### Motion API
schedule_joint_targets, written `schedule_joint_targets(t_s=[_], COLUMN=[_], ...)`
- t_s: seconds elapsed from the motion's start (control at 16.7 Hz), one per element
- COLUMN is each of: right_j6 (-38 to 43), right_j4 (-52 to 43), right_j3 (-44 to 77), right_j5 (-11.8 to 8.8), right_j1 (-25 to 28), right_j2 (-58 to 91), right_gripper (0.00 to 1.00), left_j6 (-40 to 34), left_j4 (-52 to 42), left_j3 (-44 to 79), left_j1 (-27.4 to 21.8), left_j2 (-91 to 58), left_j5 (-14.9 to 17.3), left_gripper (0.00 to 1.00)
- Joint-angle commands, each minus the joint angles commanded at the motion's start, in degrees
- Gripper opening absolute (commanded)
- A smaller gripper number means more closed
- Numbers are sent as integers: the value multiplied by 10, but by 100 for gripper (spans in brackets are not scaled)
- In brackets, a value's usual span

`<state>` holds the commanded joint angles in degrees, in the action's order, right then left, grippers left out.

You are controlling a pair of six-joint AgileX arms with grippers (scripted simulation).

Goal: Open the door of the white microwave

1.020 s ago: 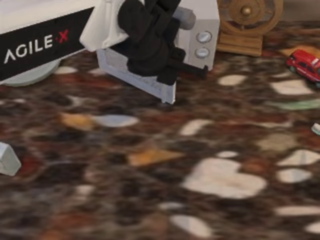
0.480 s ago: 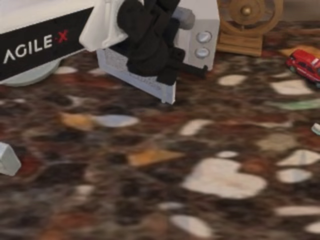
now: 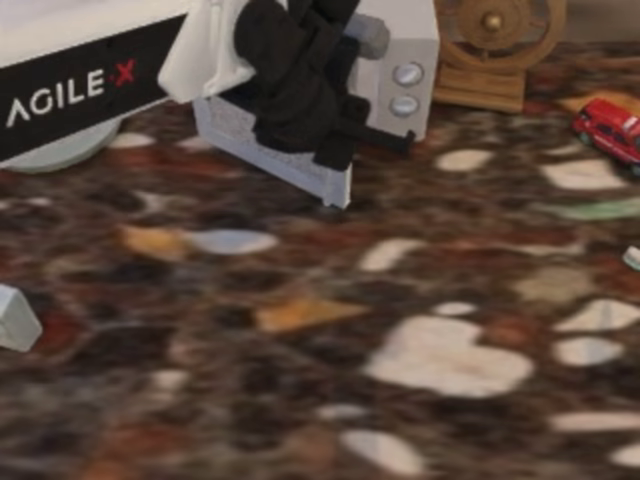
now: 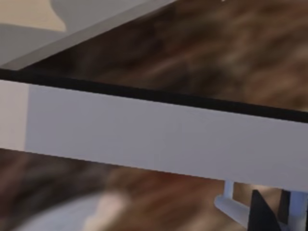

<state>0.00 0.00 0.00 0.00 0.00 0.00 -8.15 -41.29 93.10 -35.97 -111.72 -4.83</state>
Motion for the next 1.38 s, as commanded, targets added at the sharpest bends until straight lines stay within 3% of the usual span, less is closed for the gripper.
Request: schedule_joint_targets(t_s=[0.6,1.38], right_j6=[0,0], right_j4=[0,0], right_j3=[0,0], right_j5=[0,0], right_j1=[0,0], right_j2=[0,0], right_gripper=[100,100], left_j6=[66,67], left_j4=[18,18], left_j3=[-56,-57], left_j1=[18,18], left_j2=[41,42], left_j5=[38,39], left_gripper=[0,0])
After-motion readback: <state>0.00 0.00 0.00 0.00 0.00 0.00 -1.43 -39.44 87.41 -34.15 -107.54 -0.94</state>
